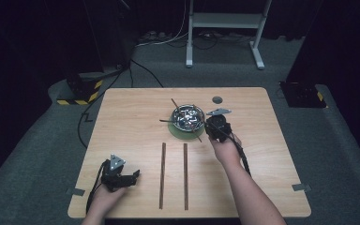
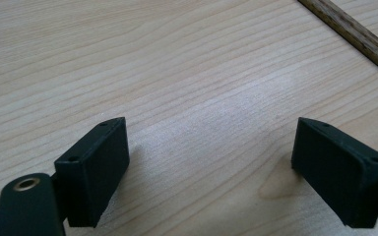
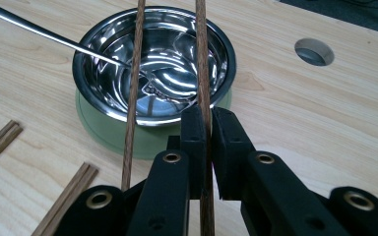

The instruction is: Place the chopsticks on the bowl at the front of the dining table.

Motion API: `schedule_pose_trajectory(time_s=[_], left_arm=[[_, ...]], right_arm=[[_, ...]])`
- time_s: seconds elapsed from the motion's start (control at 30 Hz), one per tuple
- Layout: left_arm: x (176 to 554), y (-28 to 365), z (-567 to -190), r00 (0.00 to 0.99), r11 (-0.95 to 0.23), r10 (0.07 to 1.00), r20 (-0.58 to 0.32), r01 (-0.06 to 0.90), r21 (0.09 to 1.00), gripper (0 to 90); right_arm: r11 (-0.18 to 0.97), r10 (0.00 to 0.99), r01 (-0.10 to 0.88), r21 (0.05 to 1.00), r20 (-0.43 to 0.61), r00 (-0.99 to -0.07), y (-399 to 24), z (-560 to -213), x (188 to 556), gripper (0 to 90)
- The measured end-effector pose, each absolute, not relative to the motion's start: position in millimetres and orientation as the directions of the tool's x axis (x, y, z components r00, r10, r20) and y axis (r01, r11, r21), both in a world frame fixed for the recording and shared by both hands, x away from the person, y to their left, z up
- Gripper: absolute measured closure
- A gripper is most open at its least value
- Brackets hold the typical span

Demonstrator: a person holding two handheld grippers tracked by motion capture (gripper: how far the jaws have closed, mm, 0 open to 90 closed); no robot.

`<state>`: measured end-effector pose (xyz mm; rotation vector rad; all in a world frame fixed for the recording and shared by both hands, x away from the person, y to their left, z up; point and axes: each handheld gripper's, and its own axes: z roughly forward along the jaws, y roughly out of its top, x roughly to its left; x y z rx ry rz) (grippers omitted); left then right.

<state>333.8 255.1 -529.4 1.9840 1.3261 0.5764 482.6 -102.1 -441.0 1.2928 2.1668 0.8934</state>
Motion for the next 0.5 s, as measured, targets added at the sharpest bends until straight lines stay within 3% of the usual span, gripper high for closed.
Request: schedule_pose_trajectory(time_s=[0.5], left_arm=[[334, 255, -529, 0.385, -0.257, 0.923, -0.006, 0.626, 0.736, 14.5]], right_arm=[[0.364, 0.887, 0.594, 0.717, -0.072, -0.456, -76, -450, 518, 84.2]])
